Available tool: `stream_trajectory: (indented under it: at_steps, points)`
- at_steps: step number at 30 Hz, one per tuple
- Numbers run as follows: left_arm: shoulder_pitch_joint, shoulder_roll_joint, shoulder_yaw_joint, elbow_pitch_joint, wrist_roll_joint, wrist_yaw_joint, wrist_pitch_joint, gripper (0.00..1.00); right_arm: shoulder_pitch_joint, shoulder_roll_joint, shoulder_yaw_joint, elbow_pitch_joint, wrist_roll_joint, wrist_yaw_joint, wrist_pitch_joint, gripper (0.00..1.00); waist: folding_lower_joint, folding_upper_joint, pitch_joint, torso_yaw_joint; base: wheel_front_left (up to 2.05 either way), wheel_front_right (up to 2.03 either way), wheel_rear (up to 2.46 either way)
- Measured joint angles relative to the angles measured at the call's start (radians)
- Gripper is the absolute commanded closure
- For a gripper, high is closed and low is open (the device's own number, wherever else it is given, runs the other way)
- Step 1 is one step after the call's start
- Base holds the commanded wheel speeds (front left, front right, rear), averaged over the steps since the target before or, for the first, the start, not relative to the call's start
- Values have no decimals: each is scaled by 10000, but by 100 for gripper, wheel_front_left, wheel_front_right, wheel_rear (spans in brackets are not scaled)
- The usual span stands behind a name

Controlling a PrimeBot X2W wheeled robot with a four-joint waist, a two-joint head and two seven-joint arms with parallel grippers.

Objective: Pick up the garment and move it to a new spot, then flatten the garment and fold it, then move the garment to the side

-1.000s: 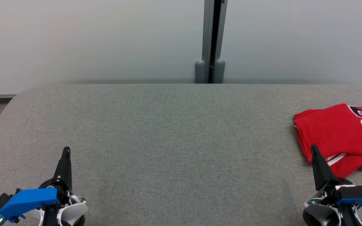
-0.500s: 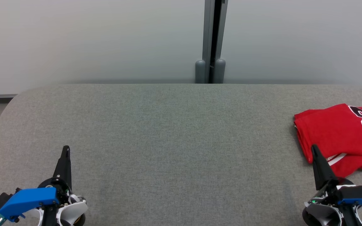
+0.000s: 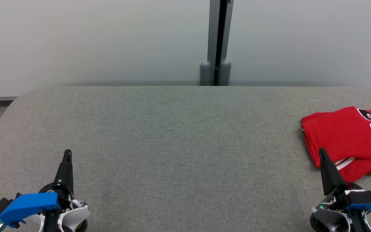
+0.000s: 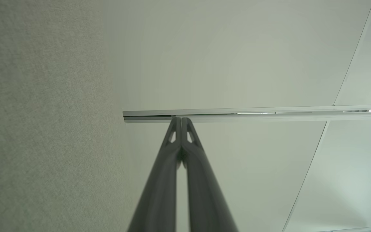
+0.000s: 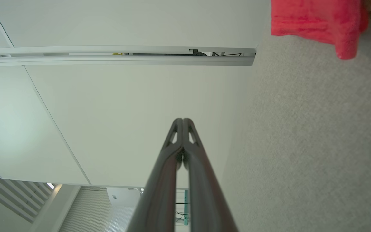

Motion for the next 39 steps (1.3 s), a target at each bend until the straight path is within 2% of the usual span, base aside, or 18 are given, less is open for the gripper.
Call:
stream_trajectory:
  at_steps: [39]
  points:
    - [0, -2, 0, 0, 0, 0, 0, 100, -1, 0, -2, 0, 0, 0, 0, 100, 1, 0, 0, 0, 0, 0, 0]
